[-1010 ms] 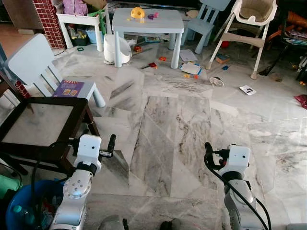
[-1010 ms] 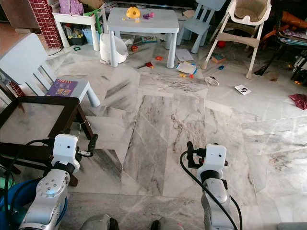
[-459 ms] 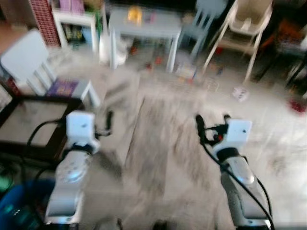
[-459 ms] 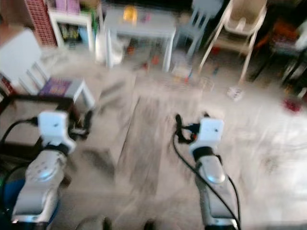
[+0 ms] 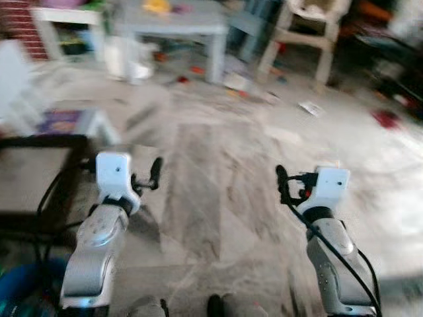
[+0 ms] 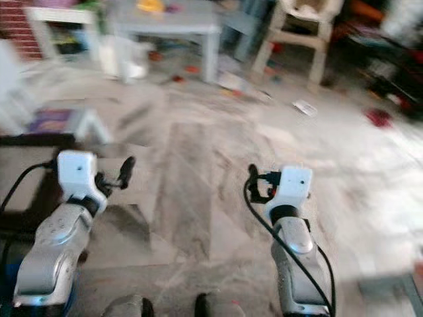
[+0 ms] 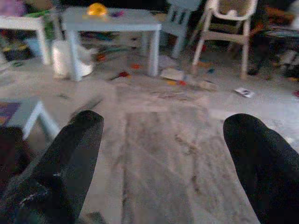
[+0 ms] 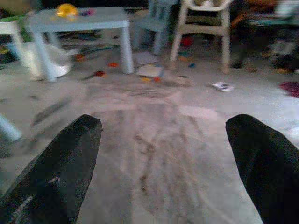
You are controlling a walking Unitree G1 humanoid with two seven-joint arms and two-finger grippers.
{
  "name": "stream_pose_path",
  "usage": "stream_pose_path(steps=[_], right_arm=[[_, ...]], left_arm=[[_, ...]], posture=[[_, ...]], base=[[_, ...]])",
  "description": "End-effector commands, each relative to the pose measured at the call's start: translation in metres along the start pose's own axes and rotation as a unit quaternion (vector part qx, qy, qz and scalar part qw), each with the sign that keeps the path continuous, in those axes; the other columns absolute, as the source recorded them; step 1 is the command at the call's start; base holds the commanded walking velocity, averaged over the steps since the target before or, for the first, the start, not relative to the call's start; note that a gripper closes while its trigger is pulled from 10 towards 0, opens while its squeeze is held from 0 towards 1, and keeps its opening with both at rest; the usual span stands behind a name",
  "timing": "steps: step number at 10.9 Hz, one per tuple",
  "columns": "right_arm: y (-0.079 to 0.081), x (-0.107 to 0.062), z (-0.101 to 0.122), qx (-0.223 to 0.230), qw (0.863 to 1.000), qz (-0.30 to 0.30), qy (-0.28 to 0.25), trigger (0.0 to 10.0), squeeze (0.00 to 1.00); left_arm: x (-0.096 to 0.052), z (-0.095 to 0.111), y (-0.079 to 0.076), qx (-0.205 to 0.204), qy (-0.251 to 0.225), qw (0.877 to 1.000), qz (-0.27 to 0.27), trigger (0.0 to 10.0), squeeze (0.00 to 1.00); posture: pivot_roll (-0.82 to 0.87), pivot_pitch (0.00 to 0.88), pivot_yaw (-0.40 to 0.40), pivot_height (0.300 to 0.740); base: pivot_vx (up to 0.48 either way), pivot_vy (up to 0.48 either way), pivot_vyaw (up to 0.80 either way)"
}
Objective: Move the pillow to the sofa
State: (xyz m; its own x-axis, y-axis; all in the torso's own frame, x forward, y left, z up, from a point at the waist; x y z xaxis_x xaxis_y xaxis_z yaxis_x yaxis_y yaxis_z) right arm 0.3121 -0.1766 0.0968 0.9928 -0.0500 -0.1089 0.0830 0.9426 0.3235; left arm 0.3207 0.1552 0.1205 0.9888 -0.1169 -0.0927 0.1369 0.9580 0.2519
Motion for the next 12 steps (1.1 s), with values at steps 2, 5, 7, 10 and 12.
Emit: stream_pose_path(steps=[2, 5, 7, 10, 12], right_arm=[[-0.001, 0.001, 0.004, 0.003, 1.0, -0.009, -0.003, 10.0, 0.0], [-0.005, -0.001, 0.005, 0.016, 0.999, -0.028, -0.01, 10.0, 0.0], [-0.018, -0.007, 0.001, 0.069, 0.993, -0.094, -0.022, 10.0, 0.0], [-0.014, -0.002, 0.005, 0.055, 0.996, -0.069, -0.022, 10.0, 0.0], [-0.007, 0.009, 0.015, 0.044, 0.997, -0.05, -0.031, 10.0, 0.0]], left_arm=[[0.002, 0.007, 0.004, 0.0, -0.005, 1.0, -0.003, 10.0, 0.0], [0.004, 0.012, -0.001, -0.006, -0.006, 1.0, -0.024, 10.0, 0.0], [0.004, 0.01, -0.003, -0.003, 0.001, 1.0, -0.029, 10.0, 0.0], [0.006, 0.013, -0.013, -0.007, 0.0, 0.999, -0.054, 10.0, 0.0], [0.007, 0.016, -0.014, -0.011, -0.004, 0.999, -0.051, 10.0, 0.0]], posture=[[-0.03, 0.088, -0.079, 0.74], [-0.03, 0.094, -0.076, 0.74], [-0.03, 0.098, -0.057, 0.74], [-0.05, 0.102, -0.054, 0.74], [-0.04, 0.106, -0.075, 0.74]], base=[[0.0, 0.12, -0.8], [0.284, 0.244, -0.8], [0.315, 0.246, -0.8], [0.309, 0.164, -0.79], [0.339, 0.0, -0.78]])
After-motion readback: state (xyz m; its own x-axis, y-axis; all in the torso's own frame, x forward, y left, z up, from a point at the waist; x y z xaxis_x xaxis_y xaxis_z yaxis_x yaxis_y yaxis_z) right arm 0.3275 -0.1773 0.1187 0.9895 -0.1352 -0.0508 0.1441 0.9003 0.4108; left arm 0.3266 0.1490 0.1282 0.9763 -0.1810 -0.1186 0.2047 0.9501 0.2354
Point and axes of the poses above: a point about 5 cm out from each wrist's last joint towards the gripper, its own x axis pointing out of the wrist towards the gripper, its own z axis along the axis of the wrist's last joint, y = z × x, the point moved 6 cm from there along x, pointing out of the wrist towards the gripper, and after that the axes turned 15 degrees about x, right-handed, at the moved point
